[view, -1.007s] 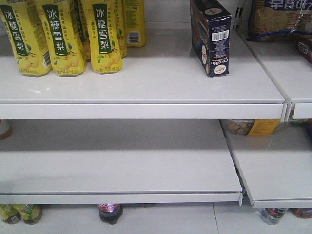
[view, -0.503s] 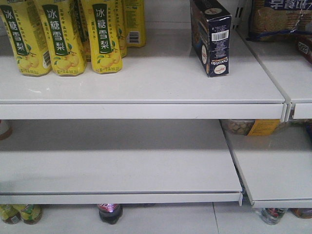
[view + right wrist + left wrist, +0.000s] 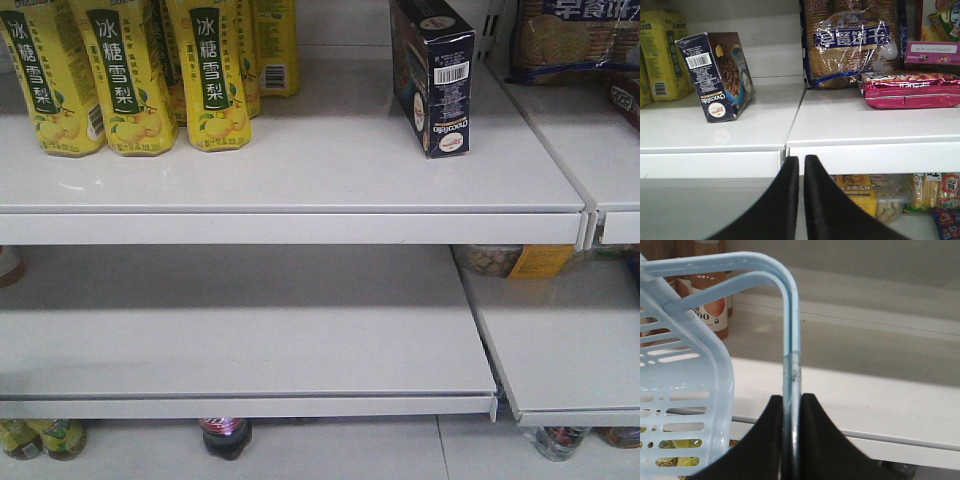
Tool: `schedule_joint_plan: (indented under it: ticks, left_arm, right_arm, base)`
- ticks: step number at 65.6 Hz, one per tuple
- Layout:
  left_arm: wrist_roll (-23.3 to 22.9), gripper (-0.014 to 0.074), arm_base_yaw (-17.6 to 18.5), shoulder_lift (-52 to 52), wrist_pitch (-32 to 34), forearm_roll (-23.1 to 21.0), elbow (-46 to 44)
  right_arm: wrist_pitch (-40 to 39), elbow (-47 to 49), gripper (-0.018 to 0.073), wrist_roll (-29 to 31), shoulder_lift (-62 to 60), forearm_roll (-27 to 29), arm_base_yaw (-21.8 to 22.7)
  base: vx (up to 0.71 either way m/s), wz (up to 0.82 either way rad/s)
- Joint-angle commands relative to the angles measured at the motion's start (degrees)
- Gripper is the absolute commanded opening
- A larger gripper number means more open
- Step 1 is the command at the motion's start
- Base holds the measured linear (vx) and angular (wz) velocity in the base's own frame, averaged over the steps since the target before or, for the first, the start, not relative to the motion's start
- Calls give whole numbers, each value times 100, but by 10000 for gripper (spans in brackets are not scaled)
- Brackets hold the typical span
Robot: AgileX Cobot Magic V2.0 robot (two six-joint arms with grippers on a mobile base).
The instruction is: Left arm holds basket, right arm returns cookies
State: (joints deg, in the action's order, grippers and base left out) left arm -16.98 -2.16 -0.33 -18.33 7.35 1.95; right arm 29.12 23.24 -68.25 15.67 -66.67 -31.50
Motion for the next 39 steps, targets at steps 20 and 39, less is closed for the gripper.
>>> schedule_joint_plan:
  ticks: [20, 39]
  left_arm:
    - [106, -3, 38, -112, 552, 116, -173]
    - [106, -3, 38, -112, 552, 116, -173]
  right_arm:
    - [-136, 141, -8, 58, 49, -659, 8]
    - [-683, 141, -8, -258, 49, -643, 432]
  base:
    - [0, 0]
    - [0, 0]
